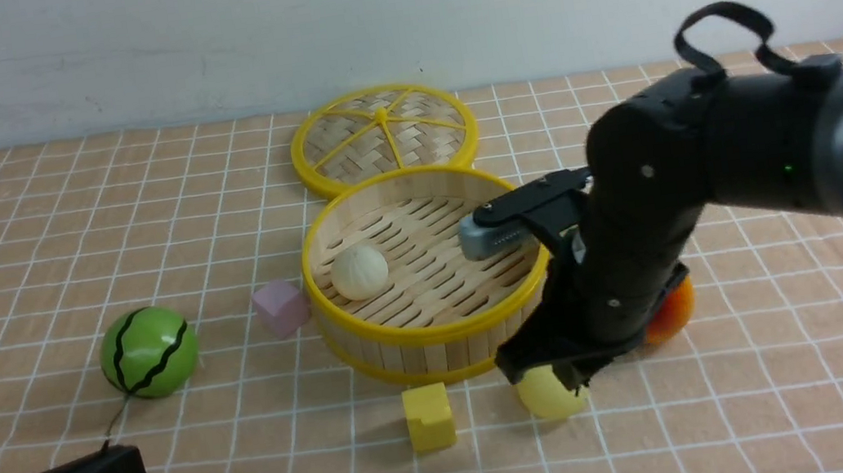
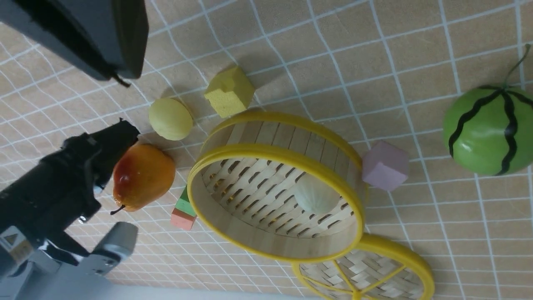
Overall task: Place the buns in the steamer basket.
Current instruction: Use the right arm to grab a steamed stuffed bun
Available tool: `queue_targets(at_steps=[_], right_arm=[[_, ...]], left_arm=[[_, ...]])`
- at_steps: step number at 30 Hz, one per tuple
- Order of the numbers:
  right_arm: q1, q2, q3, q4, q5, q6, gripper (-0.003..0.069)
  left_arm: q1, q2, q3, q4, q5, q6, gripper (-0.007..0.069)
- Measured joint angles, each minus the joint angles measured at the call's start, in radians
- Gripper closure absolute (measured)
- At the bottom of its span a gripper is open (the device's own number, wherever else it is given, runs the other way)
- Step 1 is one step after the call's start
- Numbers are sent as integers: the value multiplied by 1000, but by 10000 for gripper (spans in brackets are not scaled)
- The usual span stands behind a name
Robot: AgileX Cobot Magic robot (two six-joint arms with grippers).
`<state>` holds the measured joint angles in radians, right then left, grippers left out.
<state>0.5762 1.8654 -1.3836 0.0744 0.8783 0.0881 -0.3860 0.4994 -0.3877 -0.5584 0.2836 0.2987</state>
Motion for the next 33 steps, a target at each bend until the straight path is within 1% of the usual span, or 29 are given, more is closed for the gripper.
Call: queue_targets(at_steps=[6, 7, 8, 9, 11, 17, 23, 29, 33], right_arm=[[-8, 80, -58, -2, -21, 9, 480], [-8, 83, -60, -1, -32, 10, 453], [-8, 83, -61, -1, -34, 10, 453], [-11, 83, -64, 1, -43, 10, 426], [-22, 83, -64, 3, -60, 15, 407], [-58, 104, -64, 25, -72, 35, 396], [-58, 119, -64, 69, -73, 35, 396], [-58, 119, -66, 69, -73, 35, 396], [-58, 112, -87, 69, -31, 35, 396]], left_arm=[[0, 0, 0, 0, 1, 0, 638], [0, 0, 0, 0, 1, 0, 638], [0, 0, 0, -1, 1, 0, 638], [0, 0, 0, -1, 1, 0, 638], [0, 0, 0, -1, 1, 0, 638], [0, 0, 0, -1, 1, 0, 638], [0, 0, 0, -1, 0, 0, 638], [0, 0, 0, -1, -2, 0, 638], [0, 0, 0, -1, -2, 0, 637]])
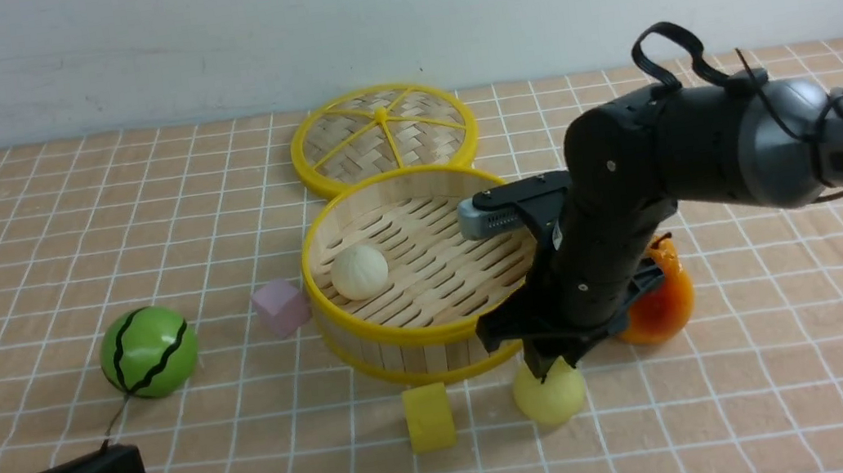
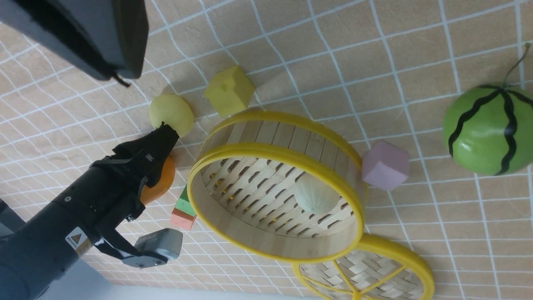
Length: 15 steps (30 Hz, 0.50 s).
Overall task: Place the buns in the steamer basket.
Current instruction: Use the right arm to grab a steamed stuffed bun
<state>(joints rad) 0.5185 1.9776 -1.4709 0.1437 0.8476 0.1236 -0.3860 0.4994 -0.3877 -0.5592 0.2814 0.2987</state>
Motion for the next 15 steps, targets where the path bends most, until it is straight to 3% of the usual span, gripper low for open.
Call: queue_targets(at_steps=[15], right_arm=[[0, -3, -7, 0, 28, 1, 396]], left_arm=[[0, 0, 0, 0, -3, 0, 634]])
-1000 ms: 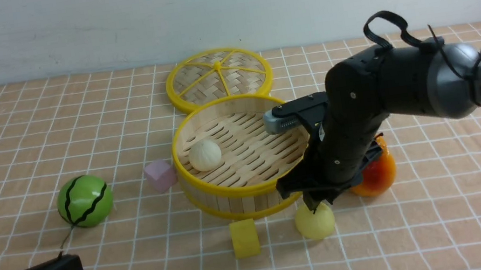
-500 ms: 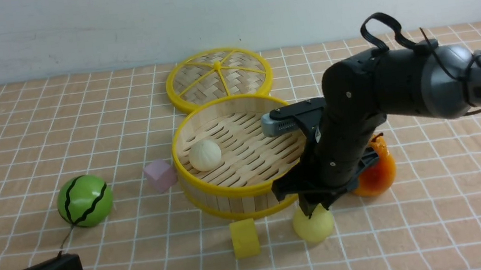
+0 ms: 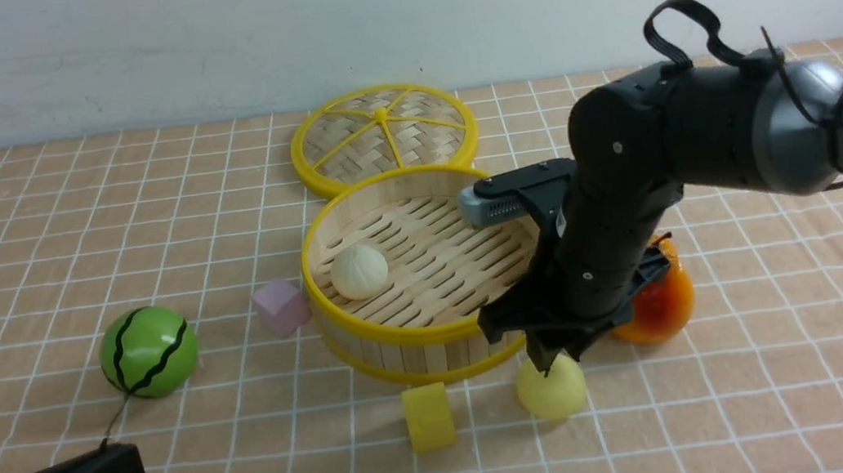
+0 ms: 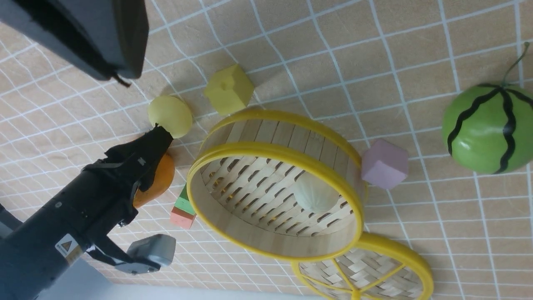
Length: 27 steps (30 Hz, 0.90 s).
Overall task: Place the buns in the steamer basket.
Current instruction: Use the right arm to grab a steamed stuffed bun, then use the right arm to put the steamed stuffed bun into the steamer
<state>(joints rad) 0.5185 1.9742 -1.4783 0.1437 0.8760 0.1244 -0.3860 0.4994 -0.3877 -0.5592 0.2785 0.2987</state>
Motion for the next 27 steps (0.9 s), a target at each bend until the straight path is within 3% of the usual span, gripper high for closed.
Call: queue_targets(at_steps=[10, 14, 16, 19, 27], right_arm=[[0, 41, 0, 7, -23, 1, 417], [0, 41, 0, 4, -23, -5, 502], [0, 41, 0, 4, -20, -23, 601], [0, 40, 0, 4, -11, -41, 658], [0, -126, 0, 20, 82, -74, 659]], left_arm=[[0, 0, 0, 0, 0, 0, 634], [0, 0, 0, 0, 0, 0, 634], [0, 0, 0, 0, 0, 0, 634], [0, 0, 0, 0, 0, 0, 634], [0, 0, 0, 0, -1, 1, 634]])
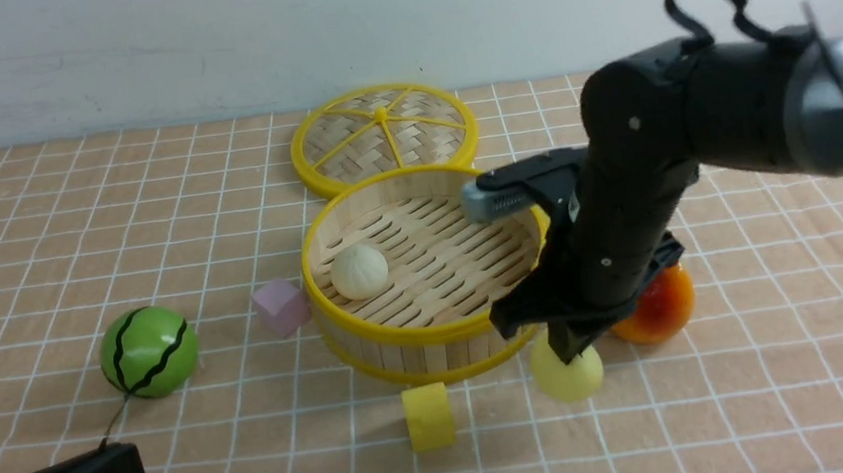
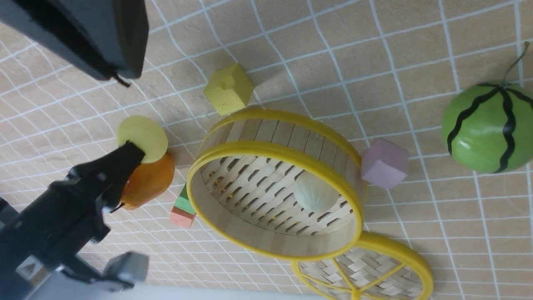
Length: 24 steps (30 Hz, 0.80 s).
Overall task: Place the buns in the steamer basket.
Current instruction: Use the right arm to put the steamed stuffed bun into the steamer
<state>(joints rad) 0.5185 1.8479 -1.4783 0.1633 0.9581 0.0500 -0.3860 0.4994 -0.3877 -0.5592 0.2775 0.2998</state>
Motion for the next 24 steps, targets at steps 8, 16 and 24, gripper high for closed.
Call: queue_targets(at_steps=[8, 16, 24], right_arm=[[0, -37, -94, 62, -126, -50, 653], [0, 182, -188, 29, -248, -50, 623], [0, 237, -220, 7, -258, -50, 342]], left_arm=[[0, 0, 0, 0, -12, 1, 634], [0, 0, 0, 0, -15, 1, 634], [0, 0, 0, 0, -15, 1, 634]])
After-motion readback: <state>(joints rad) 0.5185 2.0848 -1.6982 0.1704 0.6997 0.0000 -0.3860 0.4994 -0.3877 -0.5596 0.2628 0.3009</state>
